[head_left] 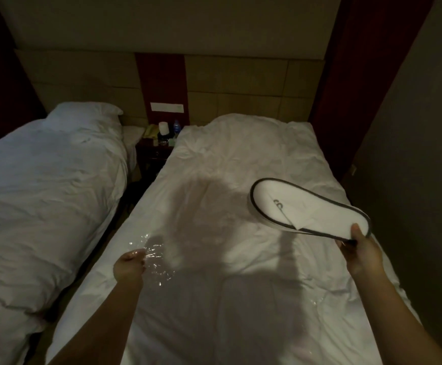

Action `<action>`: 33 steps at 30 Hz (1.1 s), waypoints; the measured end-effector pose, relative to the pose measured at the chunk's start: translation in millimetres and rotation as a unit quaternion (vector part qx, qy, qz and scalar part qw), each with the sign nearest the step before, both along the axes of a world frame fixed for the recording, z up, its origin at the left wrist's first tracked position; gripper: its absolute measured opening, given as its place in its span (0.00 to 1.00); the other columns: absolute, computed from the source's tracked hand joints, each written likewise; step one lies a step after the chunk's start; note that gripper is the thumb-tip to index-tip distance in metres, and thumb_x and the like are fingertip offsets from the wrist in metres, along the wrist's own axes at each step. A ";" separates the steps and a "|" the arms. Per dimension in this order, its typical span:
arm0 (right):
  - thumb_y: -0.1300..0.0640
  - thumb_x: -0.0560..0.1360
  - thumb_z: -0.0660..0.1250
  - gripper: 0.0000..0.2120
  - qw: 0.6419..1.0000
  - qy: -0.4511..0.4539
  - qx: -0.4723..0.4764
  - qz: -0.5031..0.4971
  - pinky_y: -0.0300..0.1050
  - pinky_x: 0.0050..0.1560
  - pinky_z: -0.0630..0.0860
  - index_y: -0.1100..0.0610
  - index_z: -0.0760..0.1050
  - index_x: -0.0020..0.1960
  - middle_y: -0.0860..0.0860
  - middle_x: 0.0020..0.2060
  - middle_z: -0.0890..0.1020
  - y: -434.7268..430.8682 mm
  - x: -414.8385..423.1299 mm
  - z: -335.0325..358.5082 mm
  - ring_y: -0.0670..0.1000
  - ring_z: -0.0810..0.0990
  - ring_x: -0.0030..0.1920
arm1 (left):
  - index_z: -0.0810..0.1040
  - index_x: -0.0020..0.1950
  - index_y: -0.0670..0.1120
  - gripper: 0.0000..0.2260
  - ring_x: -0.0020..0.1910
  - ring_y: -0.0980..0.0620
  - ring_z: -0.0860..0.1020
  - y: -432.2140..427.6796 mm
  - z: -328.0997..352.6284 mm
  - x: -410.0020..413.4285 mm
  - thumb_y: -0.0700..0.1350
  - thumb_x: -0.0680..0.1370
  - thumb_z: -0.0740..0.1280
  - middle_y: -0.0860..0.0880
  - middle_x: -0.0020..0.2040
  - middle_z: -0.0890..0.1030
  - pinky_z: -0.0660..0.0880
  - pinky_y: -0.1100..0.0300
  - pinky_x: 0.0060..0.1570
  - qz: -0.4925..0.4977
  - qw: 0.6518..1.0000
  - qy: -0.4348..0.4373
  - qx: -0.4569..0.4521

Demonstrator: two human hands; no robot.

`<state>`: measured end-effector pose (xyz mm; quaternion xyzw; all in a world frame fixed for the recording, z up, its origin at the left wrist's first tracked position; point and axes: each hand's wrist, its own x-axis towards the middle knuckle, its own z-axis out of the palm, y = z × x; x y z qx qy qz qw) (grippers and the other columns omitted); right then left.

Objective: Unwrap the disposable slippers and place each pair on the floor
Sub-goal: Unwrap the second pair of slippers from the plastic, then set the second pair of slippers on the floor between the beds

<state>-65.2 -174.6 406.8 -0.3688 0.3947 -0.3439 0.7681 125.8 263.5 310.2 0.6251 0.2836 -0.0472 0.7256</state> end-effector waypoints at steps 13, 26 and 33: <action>0.59 0.77 0.66 0.16 0.997 0.014 0.010 0.075 0.51 0.56 0.76 0.61 0.72 0.63 0.58 0.58 0.79 37.8 25.6 -16.0 0.56 0.79 0.57 | 0.67 0.71 0.39 0.29 0.68 0.39 0.71 -55.2 -12.3 -43.9 0.58 0.78 0.61 0.39 0.69 0.71 0.69 0.48 0.62 -0.230 0.953 0.153 0.125; 0.55 0.75 0.69 0.16 0.986 0.020 -0.044 0.159 0.50 0.55 0.77 0.59 0.75 0.60 0.58 0.57 0.81 46.4 52.6 -1.0 0.56 0.80 0.57 | 0.81 0.56 0.51 0.31 0.51 0.46 0.83 -113.9 98.4 -15.3 0.68 0.60 0.73 0.48 0.50 0.86 0.82 0.49 0.45 -0.466 0.884 -0.032 0.017; 0.52 0.75 0.69 0.20 0.970 -0.036 -0.037 0.239 0.49 0.54 0.80 0.62 0.75 0.63 0.54 0.52 0.84 72.0 61.2 14.9 0.52 0.83 0.51 | 0.81 0.57 0.52 0.17 0.49 0.50 0.84 -127.9 92.1 -36.6 0.57 0.71 0.71 0.50 0.50 0.86 0.81 0.55 0.43 -0.412 0.902 -0.122 -0.041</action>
